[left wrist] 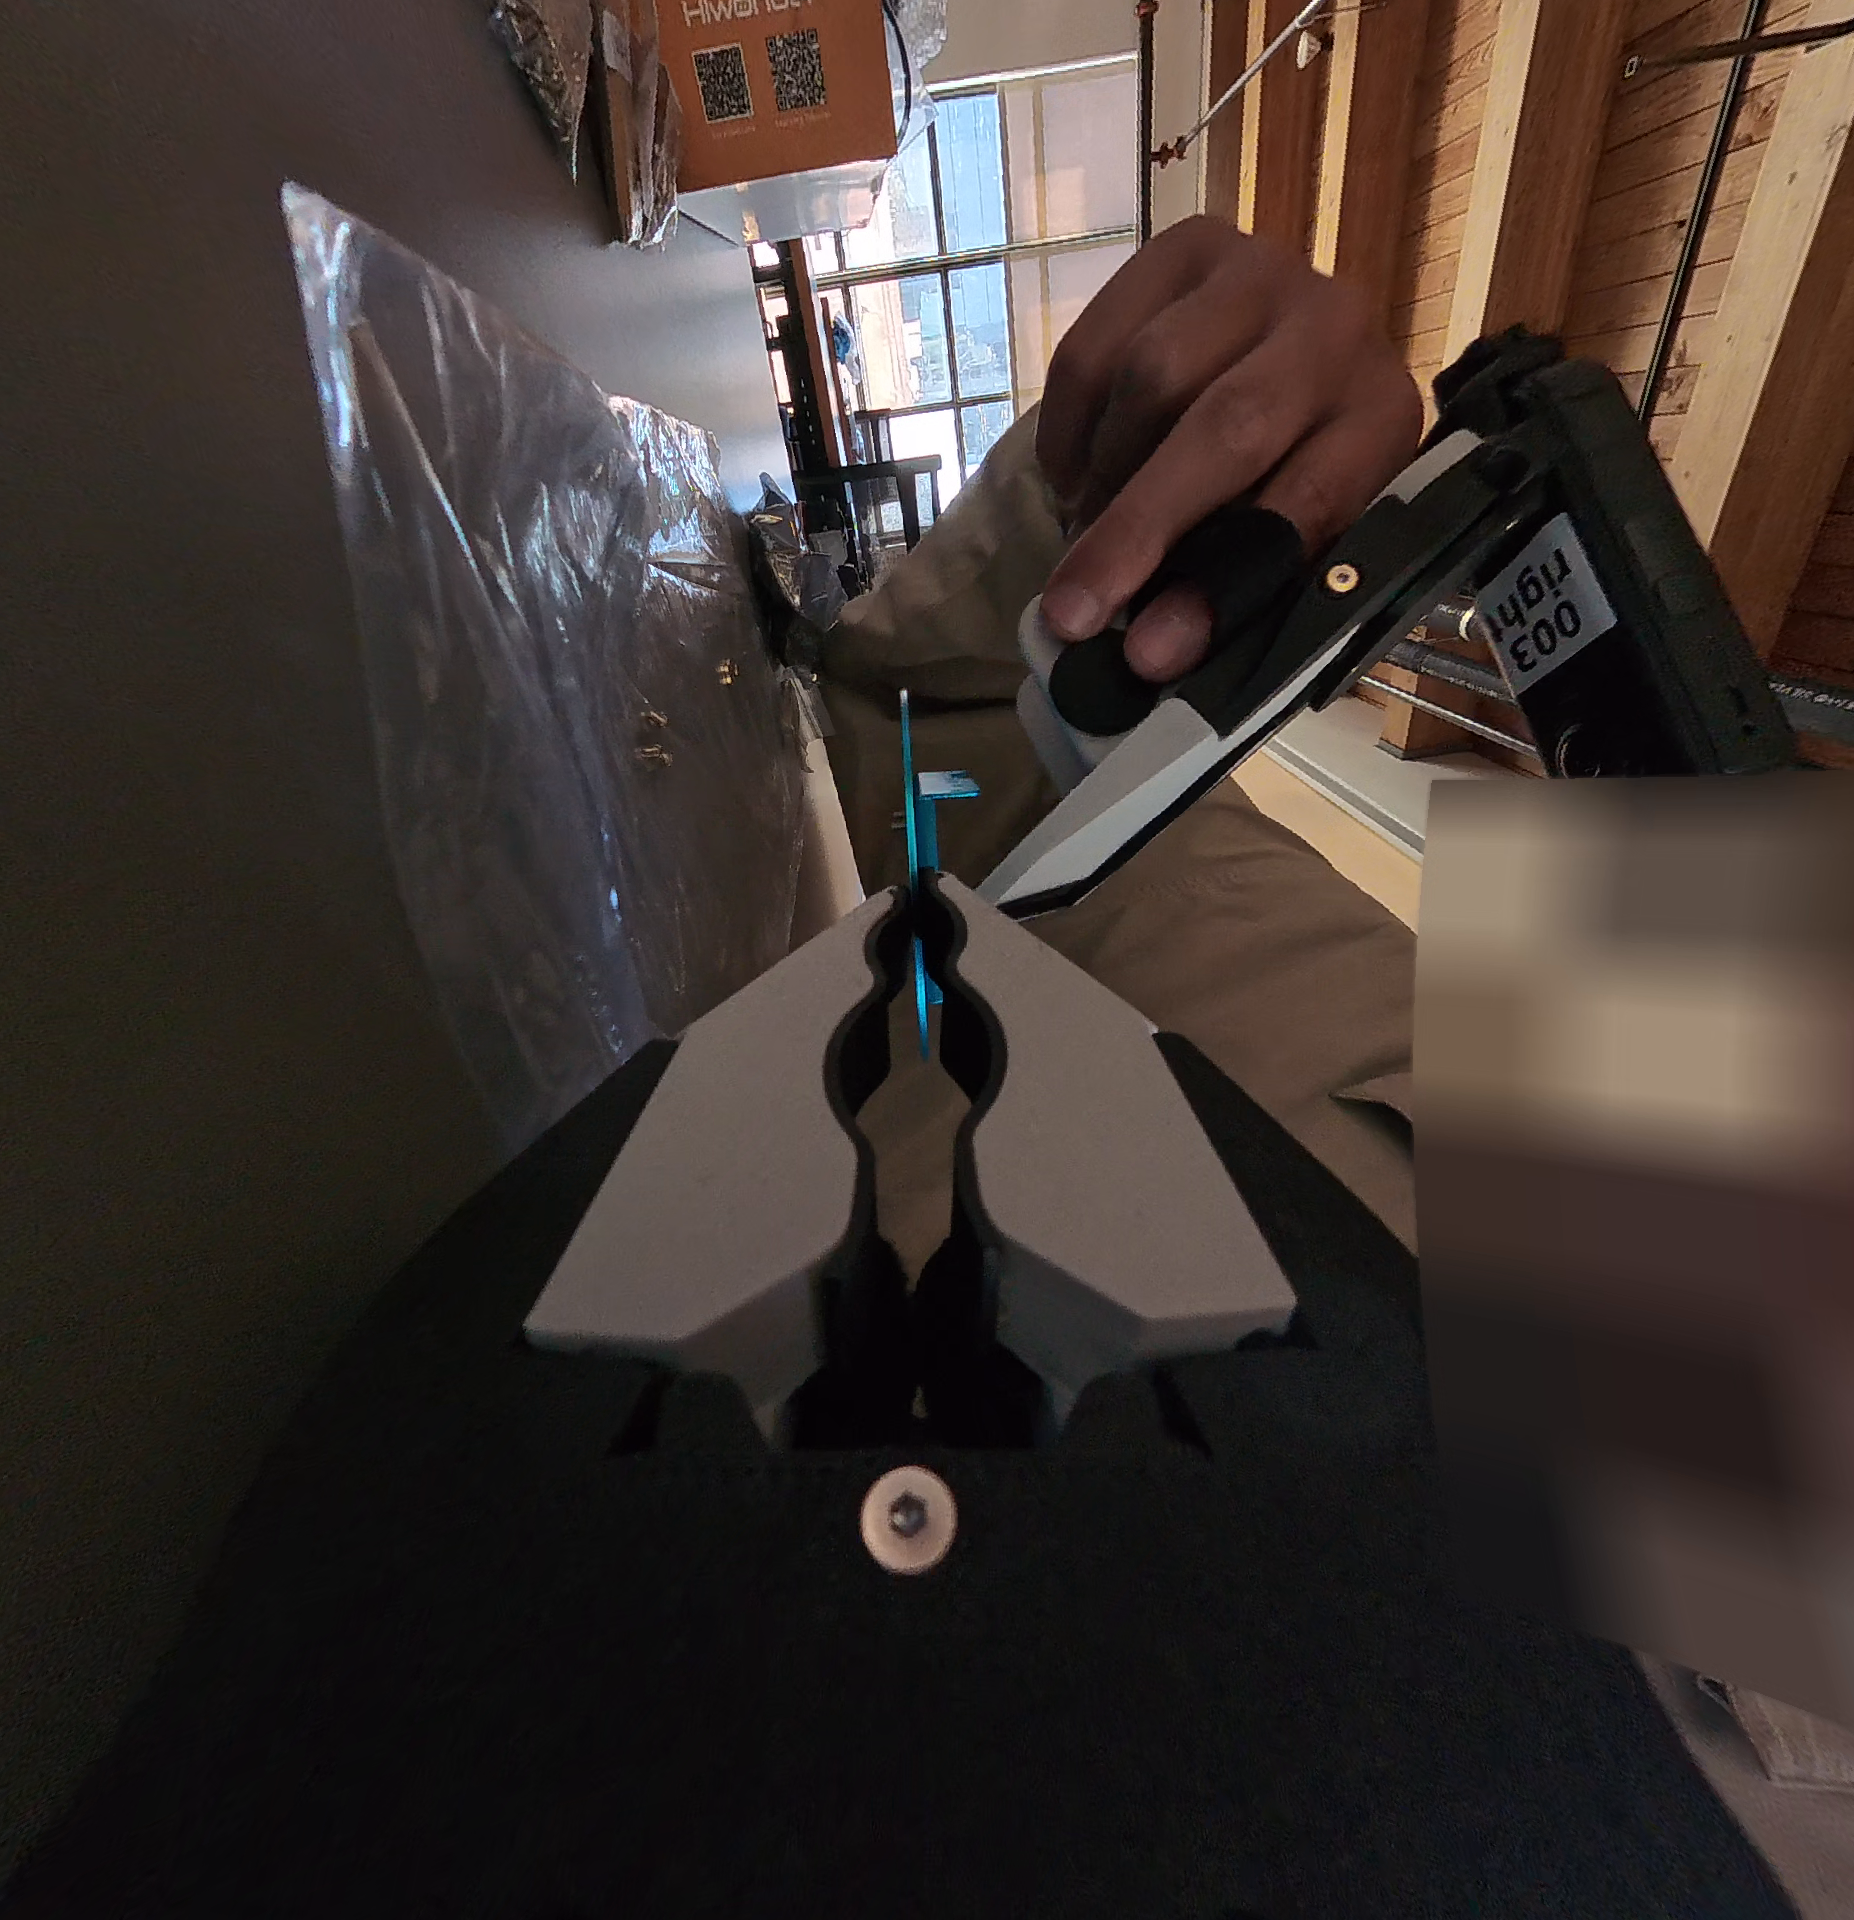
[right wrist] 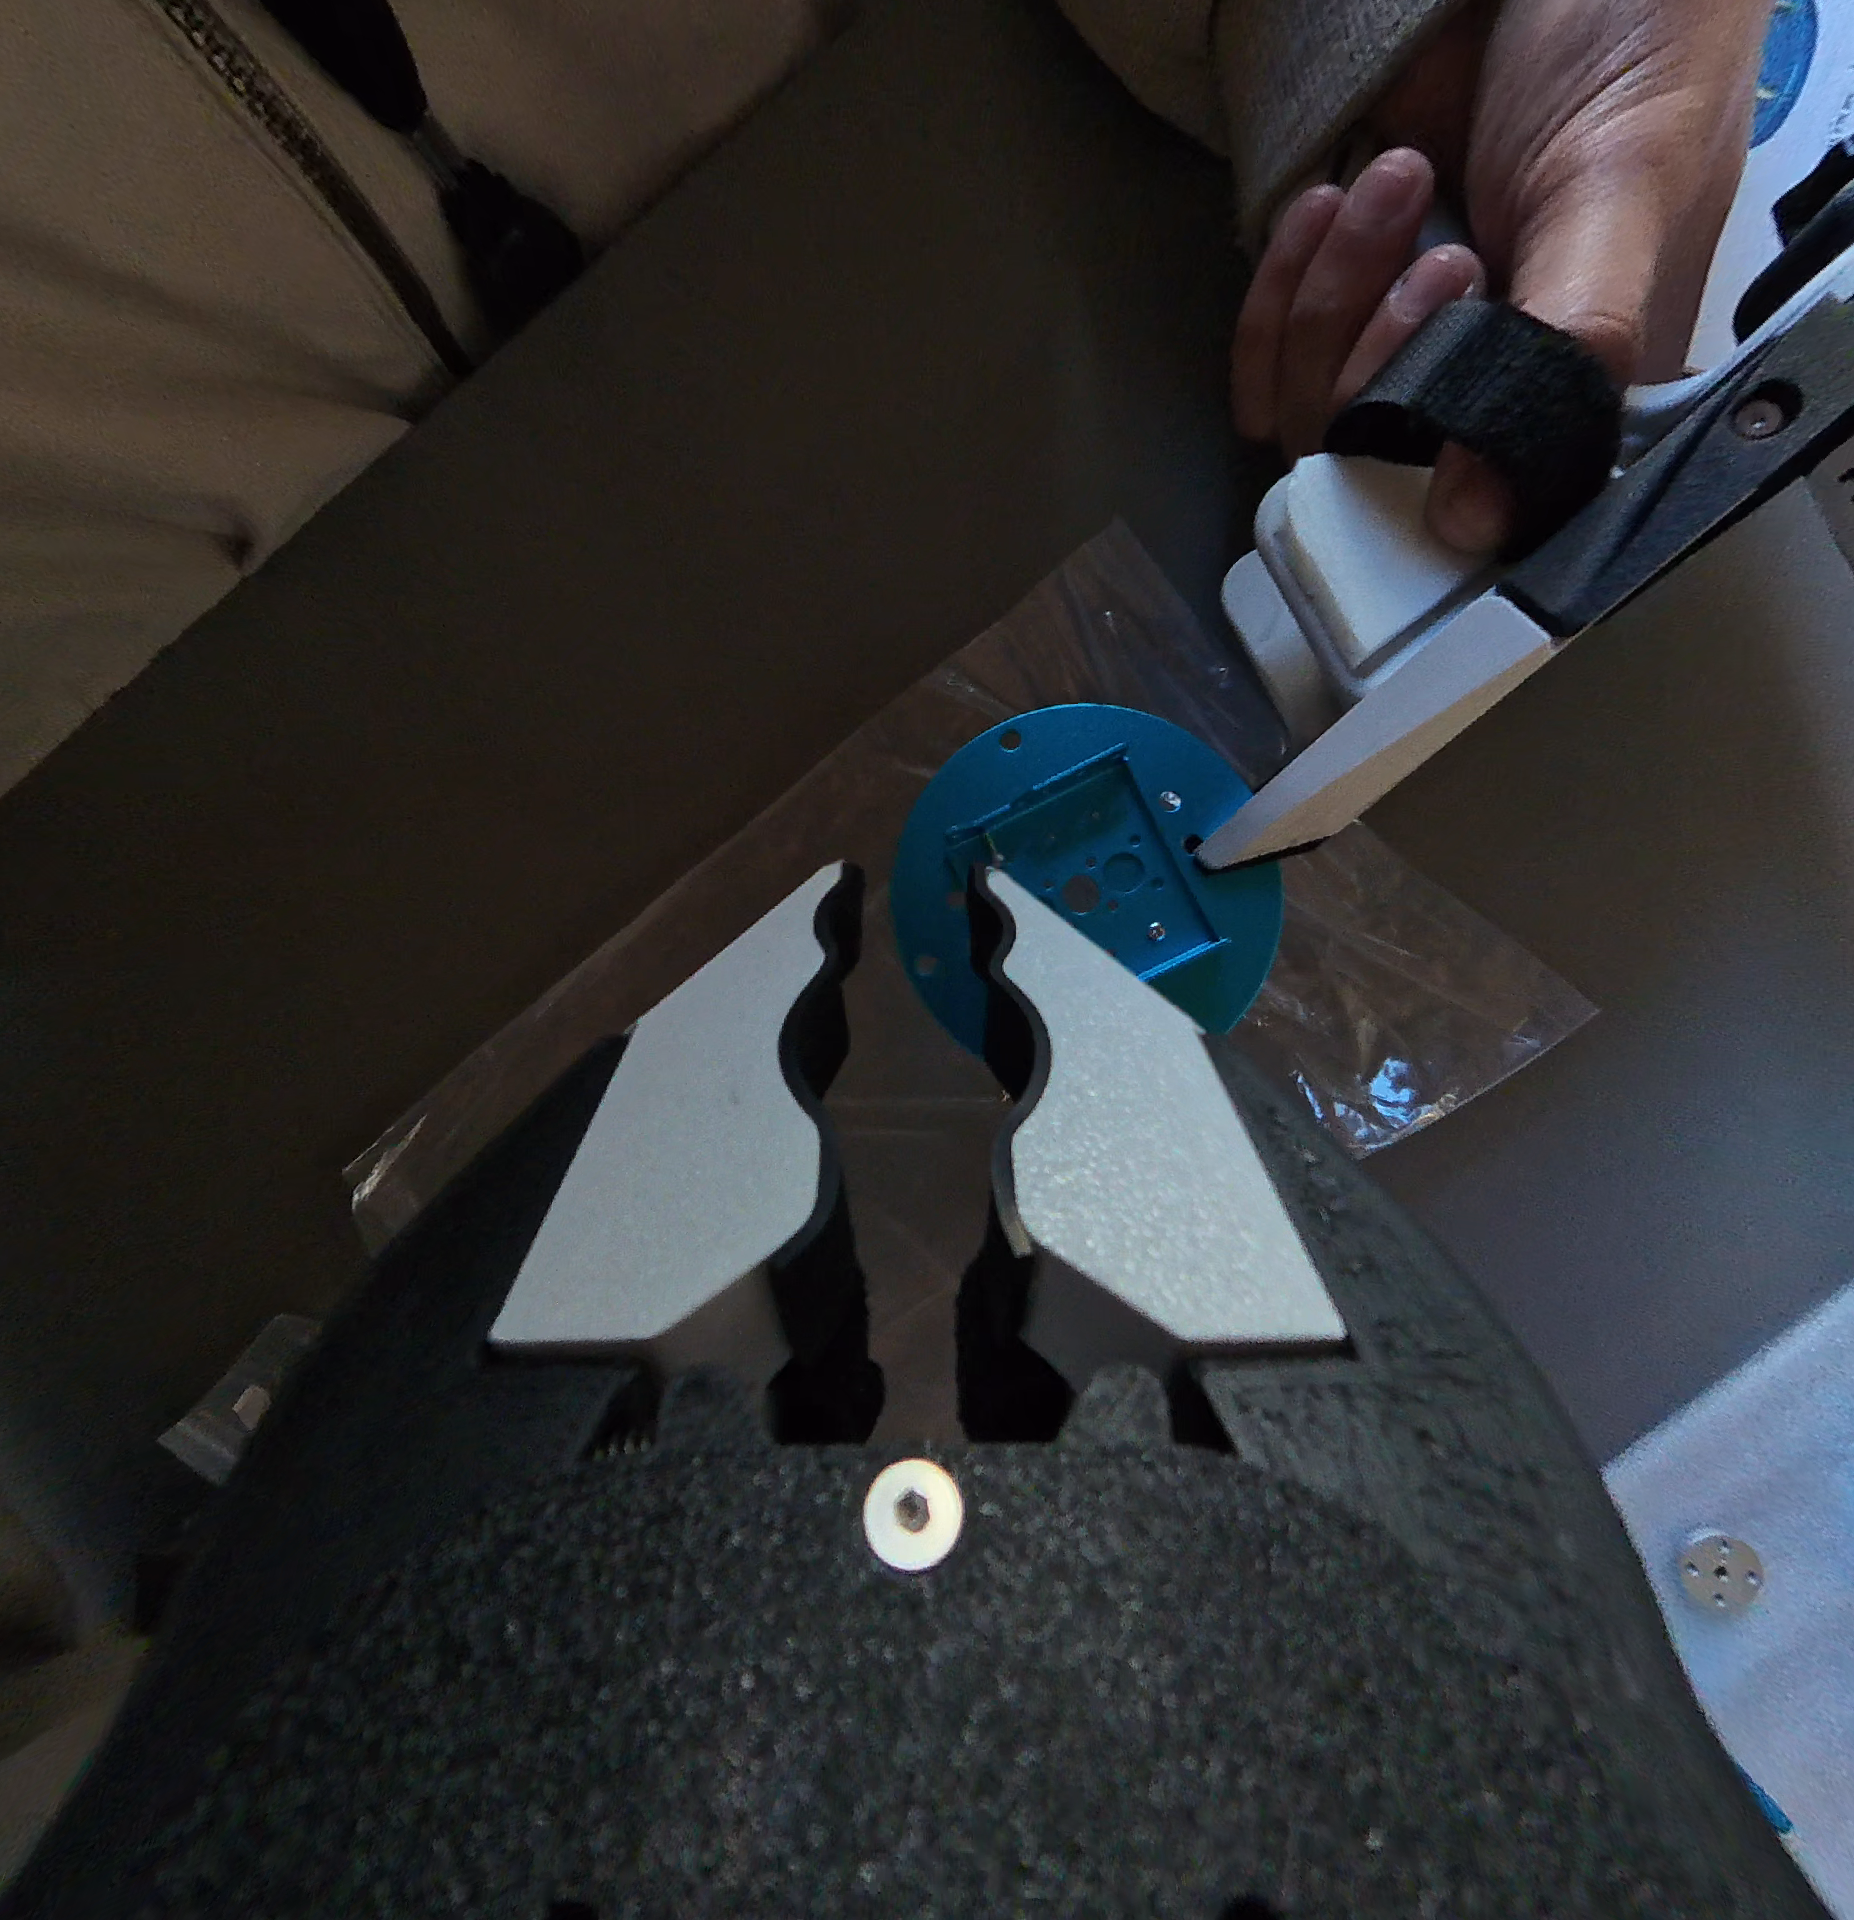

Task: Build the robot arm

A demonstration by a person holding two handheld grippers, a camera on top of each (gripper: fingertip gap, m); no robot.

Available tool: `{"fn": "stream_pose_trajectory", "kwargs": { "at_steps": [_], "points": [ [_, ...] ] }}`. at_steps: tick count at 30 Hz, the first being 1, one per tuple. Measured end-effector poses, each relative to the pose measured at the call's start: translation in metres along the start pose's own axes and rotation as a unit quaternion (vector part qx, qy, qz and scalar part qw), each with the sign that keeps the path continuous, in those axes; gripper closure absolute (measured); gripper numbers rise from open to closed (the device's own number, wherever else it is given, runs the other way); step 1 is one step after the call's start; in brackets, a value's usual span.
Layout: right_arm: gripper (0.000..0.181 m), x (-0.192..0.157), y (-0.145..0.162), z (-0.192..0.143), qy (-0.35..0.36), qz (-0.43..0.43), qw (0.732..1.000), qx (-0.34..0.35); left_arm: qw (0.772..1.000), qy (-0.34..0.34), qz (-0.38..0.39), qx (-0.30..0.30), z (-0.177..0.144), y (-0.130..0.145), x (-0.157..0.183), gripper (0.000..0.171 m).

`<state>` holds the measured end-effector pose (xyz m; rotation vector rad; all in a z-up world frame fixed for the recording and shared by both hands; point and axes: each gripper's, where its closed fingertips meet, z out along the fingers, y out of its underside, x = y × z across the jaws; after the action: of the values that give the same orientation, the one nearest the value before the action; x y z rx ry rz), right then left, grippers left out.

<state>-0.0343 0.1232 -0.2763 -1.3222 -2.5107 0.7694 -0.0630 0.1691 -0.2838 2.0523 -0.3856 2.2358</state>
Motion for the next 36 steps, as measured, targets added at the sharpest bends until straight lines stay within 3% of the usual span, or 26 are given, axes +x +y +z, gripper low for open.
{"fn": "stream_pose_trajectory", "kwargs": {
  "at_steps": [8, 17, 36],
  "points": [
    [0.154, 0.008, 0.001, 0.015, 0.025, -0.022, 0.999, -0.005, 1.0, -0.002, 0.001, 0.0, 0.0, 0.0, 0.0, 0.171],
    [0.167, 0.001, 0.001, 0.004, 0.014, 0.003, 1.0, -0.006, 1.0, -0.003, 0.002, 0.001, 0.0, 0.0, -0.001, 0.171],
    [0.165, 0.003, 0.0, 0.011, 0.027, 0.017, 0.999, 0.009, 1.0, -0.002, 0.002, 0.002, 0.0, -0.001, 0.0, 0.171]
  ]
}}
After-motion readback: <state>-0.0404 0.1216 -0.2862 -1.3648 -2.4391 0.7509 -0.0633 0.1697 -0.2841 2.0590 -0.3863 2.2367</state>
